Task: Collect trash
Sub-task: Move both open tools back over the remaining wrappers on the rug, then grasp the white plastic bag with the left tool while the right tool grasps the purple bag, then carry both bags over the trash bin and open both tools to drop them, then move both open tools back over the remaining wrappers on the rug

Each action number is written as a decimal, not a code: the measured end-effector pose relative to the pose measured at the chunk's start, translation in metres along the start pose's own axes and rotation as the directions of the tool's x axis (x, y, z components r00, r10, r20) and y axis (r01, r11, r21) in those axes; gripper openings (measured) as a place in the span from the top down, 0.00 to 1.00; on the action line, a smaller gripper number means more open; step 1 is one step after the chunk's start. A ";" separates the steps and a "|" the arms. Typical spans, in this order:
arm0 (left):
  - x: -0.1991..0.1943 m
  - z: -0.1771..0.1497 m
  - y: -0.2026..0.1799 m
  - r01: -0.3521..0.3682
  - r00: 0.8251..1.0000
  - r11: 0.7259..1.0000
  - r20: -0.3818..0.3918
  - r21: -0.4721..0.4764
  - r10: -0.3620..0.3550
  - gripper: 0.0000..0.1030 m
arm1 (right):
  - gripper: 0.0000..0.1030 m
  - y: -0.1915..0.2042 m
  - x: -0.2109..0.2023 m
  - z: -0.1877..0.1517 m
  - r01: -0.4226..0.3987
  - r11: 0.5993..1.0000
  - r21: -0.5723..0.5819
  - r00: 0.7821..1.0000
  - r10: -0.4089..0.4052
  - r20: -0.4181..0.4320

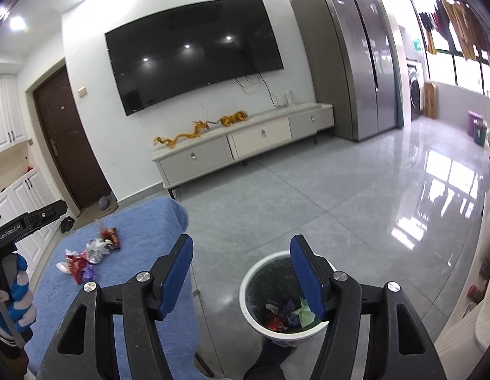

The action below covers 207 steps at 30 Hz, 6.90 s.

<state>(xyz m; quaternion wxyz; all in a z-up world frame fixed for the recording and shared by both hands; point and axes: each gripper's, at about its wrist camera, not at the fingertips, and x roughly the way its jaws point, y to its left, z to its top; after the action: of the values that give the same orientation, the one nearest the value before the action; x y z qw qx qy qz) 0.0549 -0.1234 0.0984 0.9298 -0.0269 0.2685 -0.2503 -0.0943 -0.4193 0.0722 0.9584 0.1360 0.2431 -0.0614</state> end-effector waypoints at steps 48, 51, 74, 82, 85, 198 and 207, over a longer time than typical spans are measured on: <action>-0.021 -0.097 0.351 -0.396 0.918 0.842 -0.185 -0.367 0.351 0.40 | 0.43 0.232 0.185 -0.047 -0.463 0.870 -0.168 0.845 0.376 -0.379; -0.004 -0.101 0.365 -0.378 0.925 0.833 -0.205 -0.404 0.320 0.40 | 0.43 0.248 0.210 -0.061 -0.509 0.847 -0.153 0.805 0.406 -0.432; 0.077 -0.110 0.393 -0.254 0.951 0.850 -0.278 -0.461 0.134 0.55 | 0.61 0.307 0.290 -0.110 -0.680 0.729 -0.078 0.618 0.512 -0.597; 0.073 -0.114 0.394 -0.243 0.956 0.841 -0.266 -0.483 0.123 0.90 | 0.74 0.311 0.281 -0.106 -0.688 0.717 -0.112 0.629 0.512 -0.585; 0.062 -0.112 0.388 -0.238 0.959 0.850 -0.252 -0.471 0.129 0.92 | 0.74 0.308 0.271 -0.100 -0.673 0.726 -0.142 0.657 0.498 -0.566; 0.152 -0.041 -0.147 0.052 0.980 0.967 -0.197 0.249 -0.002 0.44 | 0.50 -0.110 0.087 -0.052 -0.043 0.975 0.217 0.990 0.071 -0.119; 0.071 -0.034 -0.124 -0.022 0.996 0.964 -0.075 0.264 0.044 0.43 | 0.48 -0.079 0.044 -0.039 -0.066 0.982 0.177 0.996 0.077 -0.054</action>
<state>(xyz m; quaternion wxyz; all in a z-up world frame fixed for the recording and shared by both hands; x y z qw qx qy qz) 0.0335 -0.2628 0.0578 0.9177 0.1112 0.2705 -0.2690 -0.0878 -0.4861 -0.0004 0.9366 0.2303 0.2606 -0.0440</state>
